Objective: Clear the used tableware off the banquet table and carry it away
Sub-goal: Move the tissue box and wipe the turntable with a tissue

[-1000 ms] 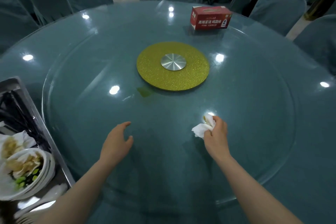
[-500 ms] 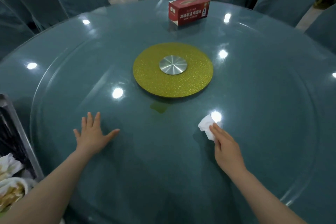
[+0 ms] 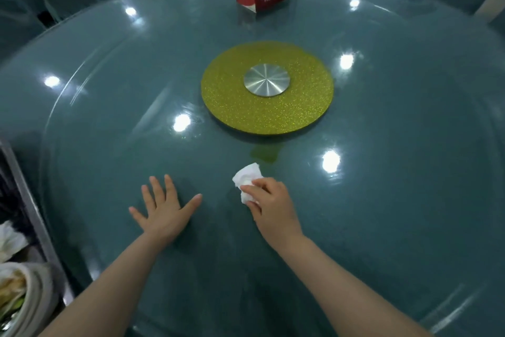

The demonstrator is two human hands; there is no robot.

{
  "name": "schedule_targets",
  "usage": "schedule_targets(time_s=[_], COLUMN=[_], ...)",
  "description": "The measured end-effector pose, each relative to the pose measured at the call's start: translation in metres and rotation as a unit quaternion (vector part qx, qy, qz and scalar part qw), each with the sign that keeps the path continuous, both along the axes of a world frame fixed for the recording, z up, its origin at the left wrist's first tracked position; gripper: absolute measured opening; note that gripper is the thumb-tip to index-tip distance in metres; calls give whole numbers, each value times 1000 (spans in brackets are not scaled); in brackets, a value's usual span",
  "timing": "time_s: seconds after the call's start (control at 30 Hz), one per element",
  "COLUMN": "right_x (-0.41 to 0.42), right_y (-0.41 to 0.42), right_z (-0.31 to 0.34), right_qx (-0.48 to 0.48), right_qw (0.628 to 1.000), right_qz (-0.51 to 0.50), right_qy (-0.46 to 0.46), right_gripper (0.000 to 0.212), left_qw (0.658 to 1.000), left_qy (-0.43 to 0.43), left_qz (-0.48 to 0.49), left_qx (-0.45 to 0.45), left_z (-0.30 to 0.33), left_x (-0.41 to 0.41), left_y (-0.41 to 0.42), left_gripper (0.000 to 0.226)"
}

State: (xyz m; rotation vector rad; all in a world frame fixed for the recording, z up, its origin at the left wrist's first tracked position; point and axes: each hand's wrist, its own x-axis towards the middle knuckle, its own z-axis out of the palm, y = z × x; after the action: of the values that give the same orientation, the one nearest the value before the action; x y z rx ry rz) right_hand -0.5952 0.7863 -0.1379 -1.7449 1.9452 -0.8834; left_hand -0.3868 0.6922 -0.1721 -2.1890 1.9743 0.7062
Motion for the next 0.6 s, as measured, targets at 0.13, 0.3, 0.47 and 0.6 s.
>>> schedule_targets(time_s=[0.13,0.3,0.47,0.6], right_x=[-23,-104,-124,-57], right_y=[-33,-81,-104,-85], right_z=[2,1,-6,-12], right_qx=[10,10,73,15], right_qw=[998,970,951,987], right_qz=[-55,-243,-302,-158], right_qy=[7,20,-5,17], right_gripper=[29,24,37,52], left_qw=[999,998,997,995], left_qy=[27,25,25,25], left_qz=[0,-13,-23,-29], left_qx=[32,63,76,87], left_z=[3,7,11,13], left_x=[-2,-8,-11,-12], left_y=[1,6,10,10], left_gripper=[101,111,117,118])
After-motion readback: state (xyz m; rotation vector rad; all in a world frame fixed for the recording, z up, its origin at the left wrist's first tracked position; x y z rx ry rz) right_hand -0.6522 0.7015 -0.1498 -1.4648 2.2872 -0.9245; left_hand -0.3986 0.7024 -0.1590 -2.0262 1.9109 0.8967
